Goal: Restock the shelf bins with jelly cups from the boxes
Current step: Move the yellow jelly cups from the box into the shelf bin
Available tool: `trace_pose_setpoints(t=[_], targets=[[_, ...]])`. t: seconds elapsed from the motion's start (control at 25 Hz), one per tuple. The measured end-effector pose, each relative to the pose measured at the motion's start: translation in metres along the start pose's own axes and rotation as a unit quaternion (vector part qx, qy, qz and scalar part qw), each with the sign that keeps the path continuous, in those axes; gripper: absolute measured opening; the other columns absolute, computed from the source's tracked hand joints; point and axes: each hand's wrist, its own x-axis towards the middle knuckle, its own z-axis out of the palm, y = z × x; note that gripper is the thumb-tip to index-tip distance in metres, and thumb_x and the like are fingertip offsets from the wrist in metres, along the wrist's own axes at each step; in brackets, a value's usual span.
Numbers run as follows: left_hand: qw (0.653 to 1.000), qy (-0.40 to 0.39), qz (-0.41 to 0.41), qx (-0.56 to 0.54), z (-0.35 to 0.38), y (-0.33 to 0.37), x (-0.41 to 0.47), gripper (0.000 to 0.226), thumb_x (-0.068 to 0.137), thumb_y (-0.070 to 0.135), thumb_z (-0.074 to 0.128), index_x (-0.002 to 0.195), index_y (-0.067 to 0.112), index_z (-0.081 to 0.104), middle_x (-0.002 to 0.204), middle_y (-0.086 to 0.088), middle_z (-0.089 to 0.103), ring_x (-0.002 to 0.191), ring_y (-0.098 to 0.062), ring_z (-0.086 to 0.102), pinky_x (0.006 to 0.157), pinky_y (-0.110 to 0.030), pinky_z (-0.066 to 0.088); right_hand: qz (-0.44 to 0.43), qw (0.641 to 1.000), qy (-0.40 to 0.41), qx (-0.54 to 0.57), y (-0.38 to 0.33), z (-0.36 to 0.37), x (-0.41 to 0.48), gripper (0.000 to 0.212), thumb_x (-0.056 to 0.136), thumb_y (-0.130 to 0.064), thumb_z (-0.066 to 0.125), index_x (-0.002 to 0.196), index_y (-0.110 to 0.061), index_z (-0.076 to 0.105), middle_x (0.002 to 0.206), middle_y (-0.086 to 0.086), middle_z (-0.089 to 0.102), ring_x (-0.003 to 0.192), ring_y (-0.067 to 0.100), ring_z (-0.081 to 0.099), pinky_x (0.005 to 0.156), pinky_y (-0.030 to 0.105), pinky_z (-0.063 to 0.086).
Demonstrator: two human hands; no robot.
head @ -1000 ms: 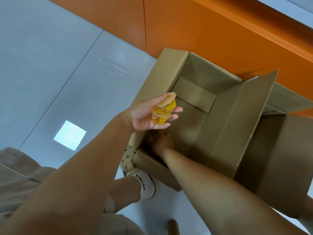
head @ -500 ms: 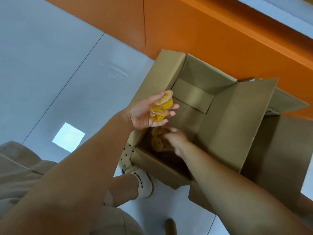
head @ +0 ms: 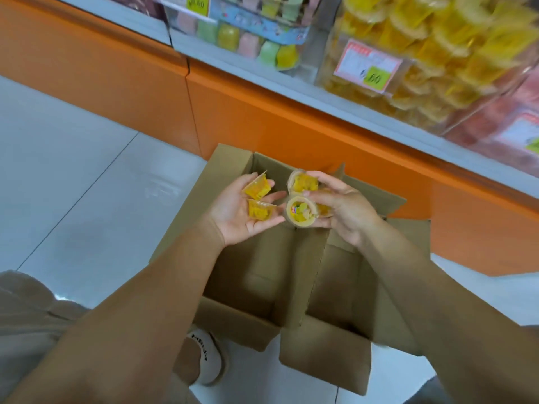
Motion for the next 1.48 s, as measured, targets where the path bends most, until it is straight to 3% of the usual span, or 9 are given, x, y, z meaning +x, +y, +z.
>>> trace_pose_setpoints(t=[0.24,0.48,0.6,0.8,1.04,1.12,1.24,1.36,1.48], targets=[[0.994,-0.112,0.014,0.002,0.058,-0.003,-0.027,0.030,0.096,0.040,0.055,0.114,0.022,0.068,0.130,-0.013,0.065,0.117,-0.043,0.062,0.085,-0.065,0.054,-0.050,0.995,-0.012,-0.090,-0.050,-0.013,-0.042,0.039,0.082,-0.004,0.071,0.118,-0.019,0.066,0.117,0.007,0.066,0.082,0.019,0.071,0.058,0.036,0.058],[0.987,-0.157,-0.002,0.035,0.122,0.004,-0.048,0.053,0.092,0.046,0.059,0.138,0.020,0.057,0.135,-0.017,0.062,0.120,-0.050,0.058,0.092,-0.076,0.042,-0.109,0.978,0.009,-0.176,-0.102,-0.025,-0.073,0.037,0.084,-0.005,0.070,0.111,-0.030,0.067,0.097,0.005,0.069,0.073,0.015,0.068,0.053,0.031,0.055],[0.986,-0.165,0.002,0.039,0.153,0.011,-0.058,0.058,0.091,0.047,0.059,0.139,0.014,0.057,0.135,-0.023,0.059,0.123,-0.051,0.055,0.094,-0.073,0.044,-0.172,0.956,0.050,-0.234,-0.124,-0.029,-0.082,0.042,0.086,-0.012,0.070,0.120,-0.035,0.061,0.098,-0.002,0.068,0.077,0.012,0.067,0.060,0.031,0.058],[0.986,-0.155,0.041,0.045,0.191,0.036,-0.070,0.060,0.083,0.045,0.066,0.134,0.014,0.061,0.130,-0.021,0.064,0.117,-0.047,0.061,0.089,-0.066,0.051,-0.264,0.919,0.071,-0.283,-0.153,-0.041,-0.084,0.050,0.087,-0.020,0.069,0.132,-0.038,0.054,0.127,-0.011,0.057,0.117,0.010,0.056,0.099,0.037,0.049],[0.981,-0.174,0.073,0.041,0.204,0.049,-0.057,0.043,0.091,0.048,0.056,0.121,0.019,0.067,0.115,-0.011,0.070,0.101,-0.034,0.070,0.079,-0.047,0.058,-0.293,0.835,0.086,-0.457,-0.182,-0.044,-0.074,0.054,0.089,-0.030,0.066,0.137,-0.044,0.046,0.127,-0.004,0.050,0.115,0.004,0.046,0.095,0.017,0.035],[0.978,-0.189,0.091,0.013,0.208,0.054,-0.053,0.044,0.095,0.048,0.051,0.120,0.016,0.066,0.112,-0.012,0.071,0.097,-0.033,0.071,0.079,-0.044,0.060,-0.339,0.848,0.126,-0.387,-0.190,-0.042,-0.070,0.042,0.088,-0.024,0.068,0.127,-0.033,0.056,0.116,-0.011,0.055,0.099,-0.007,0.052,0.087,0.014,0.041],[0.968,-0.224,0.116,-0.007,0.216,0.064,-0.052,0.050,0.098,0.050,0.044,0.126,0.013,0.065,0.124,-0.013,0.067,0.108,-0.034,0.068,0.080,-0.043,0.060,-0.315,0.940,0.095,-0.090,-0.206,-0.044,-0.068,0.015,0.091,-0.014,0.064,0.106,-0.015,0.061,0.107,-0.001,0.059,0.070,0.002,0.064,0.068,0.024,0.054],[0.961,-0.234,0.138,-0.047,0.217,0.075,-0.053,0.053,0.099,0.049,0.043,0.132,0.012,0.062,0.127,-0.011,0.066,0.113,-0.035,0.066,0.078,-0.043,0.060,-0.258,0.956,0.014,0.142,-0.220,-0.059,-0.059,0.023,0.088,0.005,0.057,0.105,-0.010,0.056,0.104,0.014,0.060,0.081,0.023,0.068,0.085,0.034,0.056],[0.962,-0.211,0.164,-0.060,0.215,0.086,-0.056,0.056,0.098,0.047,0.047,0.144,0.016,0.052,0.130,-0.010,0.065,0.119,-0.036,0.062,0.081,-0.044,0.059,-0.289,0.949,0.126,0.025,-0.239,-0.077,-0.045,0.046,0.081,0.014,0.059,0.118,-0.012,0.054,0.112,0.014,0.060,0.093,0.023,0.066,0.098,0.036,0.049]])
